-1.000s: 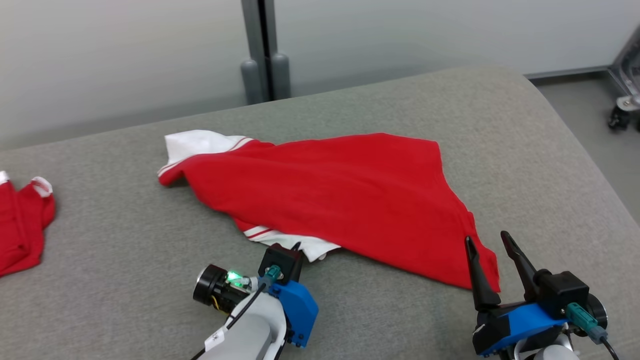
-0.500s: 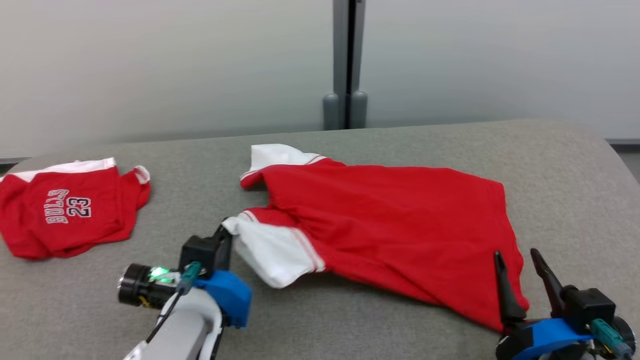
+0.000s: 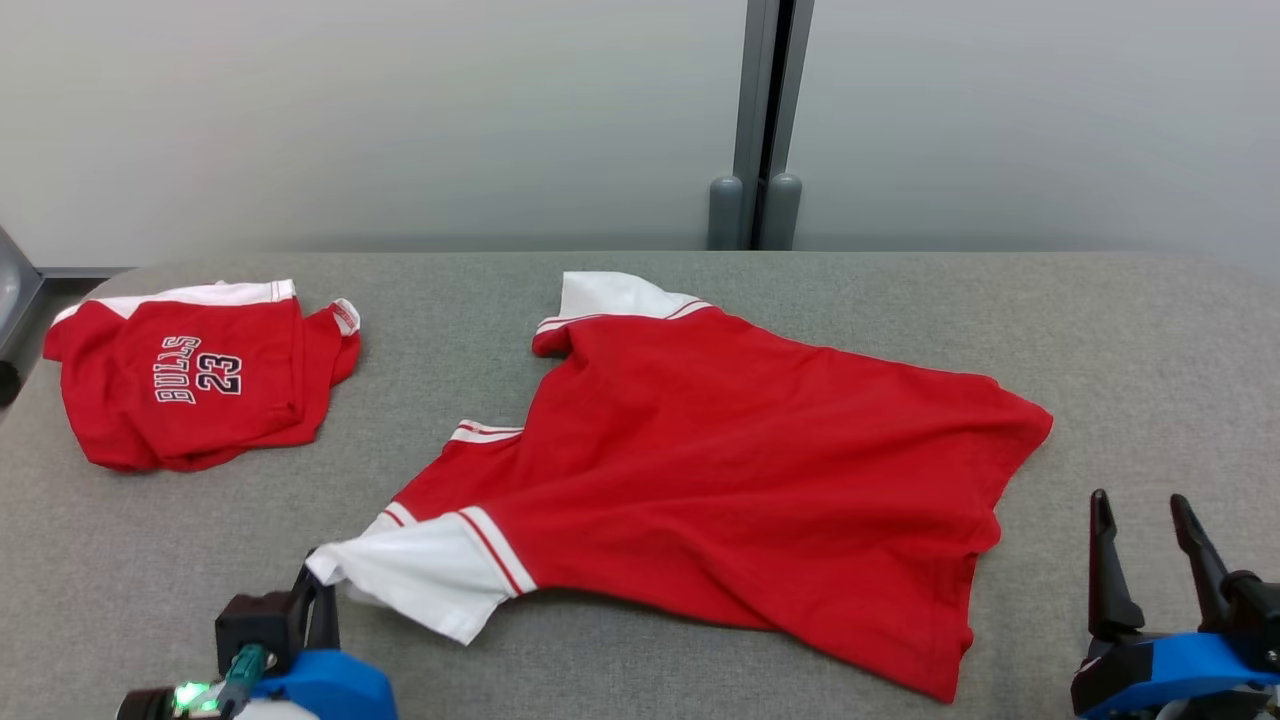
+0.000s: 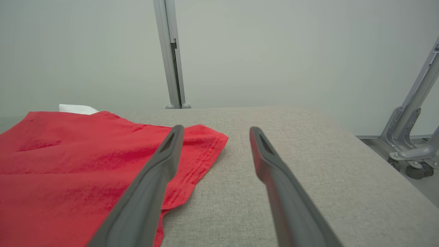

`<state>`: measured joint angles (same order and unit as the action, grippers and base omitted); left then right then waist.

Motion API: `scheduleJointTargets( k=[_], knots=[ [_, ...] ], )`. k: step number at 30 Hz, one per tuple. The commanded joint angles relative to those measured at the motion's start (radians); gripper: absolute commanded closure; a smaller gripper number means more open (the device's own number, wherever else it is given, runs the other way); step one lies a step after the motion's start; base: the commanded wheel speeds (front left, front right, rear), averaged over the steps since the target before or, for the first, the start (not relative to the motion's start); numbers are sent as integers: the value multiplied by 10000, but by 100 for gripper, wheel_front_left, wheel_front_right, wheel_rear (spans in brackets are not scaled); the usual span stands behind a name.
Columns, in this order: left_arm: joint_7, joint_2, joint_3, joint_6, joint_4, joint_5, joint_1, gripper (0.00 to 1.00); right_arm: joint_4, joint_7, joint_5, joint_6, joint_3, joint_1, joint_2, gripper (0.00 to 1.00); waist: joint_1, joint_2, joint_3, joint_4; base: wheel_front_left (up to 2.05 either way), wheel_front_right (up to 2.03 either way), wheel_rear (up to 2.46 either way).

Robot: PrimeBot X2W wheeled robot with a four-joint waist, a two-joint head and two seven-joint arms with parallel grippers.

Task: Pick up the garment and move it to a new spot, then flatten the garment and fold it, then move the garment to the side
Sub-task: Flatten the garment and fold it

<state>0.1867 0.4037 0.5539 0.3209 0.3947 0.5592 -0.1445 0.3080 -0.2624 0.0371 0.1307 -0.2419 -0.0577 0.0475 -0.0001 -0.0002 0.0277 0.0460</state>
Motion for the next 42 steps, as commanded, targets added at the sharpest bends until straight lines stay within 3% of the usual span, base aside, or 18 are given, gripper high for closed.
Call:
scheduleJointTargets(
  k=[1, 8, 10, 12, 22, 32, 42],
  knots=[
    [8, -16, -120, 97, -18, 115, 161, 100, -52, -38, -45, 2, -95, -100, 55, 0, 1, 2, 36, 7, 0, 0, 0],
    [235, -438, -393, 77, 419, 724, 692, 100, -49, -38, -114, 2, -389, -155, 55, 0, 1, 2, 162, -143, 0, 0, 0],
    [361, -557, -497, 74, 548, 839, 741, 58, -36, -38, -103, 2, -379, -199, 53, 0, 1, 2, 174, -229, 0, 0, 0],
    [471, -705, -610, 83, 694, 972, 804, 0, -27, -38, -93, 2, -386, -186, 55, 0, 1, 2, 152, -291, 0, 0, 0],
    [725, -801, -1056, -21, 723, 996, 678, 0, -9, -38, -45, 2, -484, 49, 55, 0, 1, 2, -76, -295, 0, 0, 0],
    [784, -644, -1300, 56, -468, 538, 305, 0, 67, -38, -2, 2, -411, 146, 53, 0, 1, 2, -403, -117, 0, 0, 0],
    [769, -1178, -805, -21, -1243, 342, 297, 0, 940, 18, 351, 2, 717, 261, 50, 0, 1, 2, -324, 29, 0, 0, 0]
  ],
)
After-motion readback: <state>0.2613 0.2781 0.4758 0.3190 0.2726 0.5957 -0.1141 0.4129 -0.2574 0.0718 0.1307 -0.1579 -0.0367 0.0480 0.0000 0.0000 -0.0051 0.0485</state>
